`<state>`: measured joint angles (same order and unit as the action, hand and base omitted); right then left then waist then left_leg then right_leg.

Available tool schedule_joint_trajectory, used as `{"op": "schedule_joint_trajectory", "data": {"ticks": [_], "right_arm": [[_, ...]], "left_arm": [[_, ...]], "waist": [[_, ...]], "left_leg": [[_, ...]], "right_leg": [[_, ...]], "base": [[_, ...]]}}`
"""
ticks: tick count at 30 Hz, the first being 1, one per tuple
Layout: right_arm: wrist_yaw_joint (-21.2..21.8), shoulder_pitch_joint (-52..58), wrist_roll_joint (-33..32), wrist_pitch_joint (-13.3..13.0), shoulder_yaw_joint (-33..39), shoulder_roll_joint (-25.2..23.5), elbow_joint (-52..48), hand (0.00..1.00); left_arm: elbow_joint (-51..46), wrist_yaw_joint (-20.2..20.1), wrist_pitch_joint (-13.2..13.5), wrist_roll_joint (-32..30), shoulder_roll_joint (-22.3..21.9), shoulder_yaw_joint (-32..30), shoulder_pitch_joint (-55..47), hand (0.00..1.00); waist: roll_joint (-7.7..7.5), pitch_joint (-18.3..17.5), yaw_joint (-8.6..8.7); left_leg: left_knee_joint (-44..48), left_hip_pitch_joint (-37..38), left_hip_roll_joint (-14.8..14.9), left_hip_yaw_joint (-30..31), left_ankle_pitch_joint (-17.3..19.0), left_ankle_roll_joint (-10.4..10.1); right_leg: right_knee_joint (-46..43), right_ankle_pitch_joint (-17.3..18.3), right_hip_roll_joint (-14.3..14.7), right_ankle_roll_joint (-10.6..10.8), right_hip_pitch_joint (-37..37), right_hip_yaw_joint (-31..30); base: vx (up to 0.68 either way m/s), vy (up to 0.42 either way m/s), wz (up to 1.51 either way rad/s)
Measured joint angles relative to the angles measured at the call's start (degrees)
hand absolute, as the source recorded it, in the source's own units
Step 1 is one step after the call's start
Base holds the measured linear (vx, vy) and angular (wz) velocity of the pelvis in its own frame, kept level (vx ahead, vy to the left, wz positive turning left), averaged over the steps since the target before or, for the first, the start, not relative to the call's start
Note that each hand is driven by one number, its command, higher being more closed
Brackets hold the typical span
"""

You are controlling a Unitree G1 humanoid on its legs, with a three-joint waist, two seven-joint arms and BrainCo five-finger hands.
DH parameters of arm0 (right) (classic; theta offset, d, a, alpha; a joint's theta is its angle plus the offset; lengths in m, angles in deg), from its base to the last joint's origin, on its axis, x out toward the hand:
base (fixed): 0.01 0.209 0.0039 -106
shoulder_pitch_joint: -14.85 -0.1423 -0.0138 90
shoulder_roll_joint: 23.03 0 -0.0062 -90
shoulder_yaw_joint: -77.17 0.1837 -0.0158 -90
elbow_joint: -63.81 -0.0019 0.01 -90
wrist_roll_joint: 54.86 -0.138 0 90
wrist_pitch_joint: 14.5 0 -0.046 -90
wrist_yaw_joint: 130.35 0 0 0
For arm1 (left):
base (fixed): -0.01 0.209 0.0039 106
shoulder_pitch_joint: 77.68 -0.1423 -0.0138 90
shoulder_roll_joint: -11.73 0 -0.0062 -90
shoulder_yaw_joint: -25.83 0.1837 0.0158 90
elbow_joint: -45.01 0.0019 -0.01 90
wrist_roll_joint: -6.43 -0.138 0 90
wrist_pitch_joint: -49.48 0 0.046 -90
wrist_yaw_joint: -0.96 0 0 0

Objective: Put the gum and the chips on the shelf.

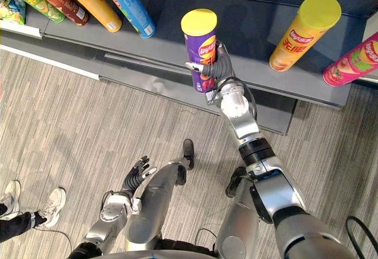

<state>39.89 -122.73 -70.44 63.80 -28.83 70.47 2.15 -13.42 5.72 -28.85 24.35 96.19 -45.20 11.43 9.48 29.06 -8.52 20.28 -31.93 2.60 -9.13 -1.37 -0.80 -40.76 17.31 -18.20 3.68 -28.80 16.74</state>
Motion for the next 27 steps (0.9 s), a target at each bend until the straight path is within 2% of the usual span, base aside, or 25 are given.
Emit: {"op": "schedule_joint_trajectory", "data": {"ticks": [4,8,14,18,23,27], "right_arm": [[-2.3,-3.2,0.0,-2.2,0.3,1.5,3.6,1.00],[-4.7,-5.6,0.0,-3.4,0.3,3.0,6.8,1.00],[-7.3,-9.4,0.6,-4.5,0.4,4.1,8.7,1.00],[-9.6,-10.8,2.1,-6.2,0.4,5.2,9.5,1.00],[-15.2,-12.8,3.3,-6.6,0.6,5.2,11.3,1.00],[-16.7,-14.1,5.0,-6.6,1.0,5.1,12.2,1.00]], "left_arm": [[-0.1,0.0,-1.0,0.1,-0.3,1.1,-0.2,0.00],[-0.1,0.0,-1.0,2.2,-0.3,1.1,-0.5,0.00],[-0.4,0.0,-1.0,2.2,-0.3,1.2,-0.6,0.00],[-0.5,0.0,-1.1,2.2,-0.7,1.2,-0.6,0.00],[-1.5,0.1,-1.8,2.3,-1.0,1.2,-0.6,0.00],[-1.7,0.8,-1.8,2.4,-1.2,1.2,-0.6,0.00]], "waist": [[0.87,0.2,-1.39],[0.90,0.1,-2.88],[1.02,0.1,-3.22],[1.19,-0.1,-4.35],[1.42,-0.2,-5.67],[1.62,-0.3,-6.06]], "left_leg": [[-0.1,-0.6,0.0,0.5,-0.2,0.0],[-0.1,-0.9,-0.1,0.9,-0.8,0.1],[0.4,-2.0,-0.2,2.1,-1.0,0.0],[1.3,-2.9,-0.1,2.2,-0.9,0.0],[2.7,-4.3,0.1,2.7,-0.7,0.0],[3.0,-5.6,0.1,3.0,-0.5,0.1]], "right_leg": [[-0.5,0.4,-0.2,-0.3,-0.2,1.1],[-1.2,1.1,-0.7,-0.4,-0.2,2.0],[-1.5,1.5,-0.8,-0.5,-0.3,3.2],[-2.1,1.6,-0.8,-0.6,-1.0,3.2],[-3.6,2.3,-1.0,-0.9,-2.1,3.5],[-4.3,2.6,-1.2,-1.0,-3.3,3.9]], "base": [[0.00,-0.072,0.13],[0.03,-0.085,0.12],[0.02,-0.060,0.09],[0.01,-0.050,0.01],[-0.01,-0.058,0.04],[-0.01,-0.051,0.06]]}}
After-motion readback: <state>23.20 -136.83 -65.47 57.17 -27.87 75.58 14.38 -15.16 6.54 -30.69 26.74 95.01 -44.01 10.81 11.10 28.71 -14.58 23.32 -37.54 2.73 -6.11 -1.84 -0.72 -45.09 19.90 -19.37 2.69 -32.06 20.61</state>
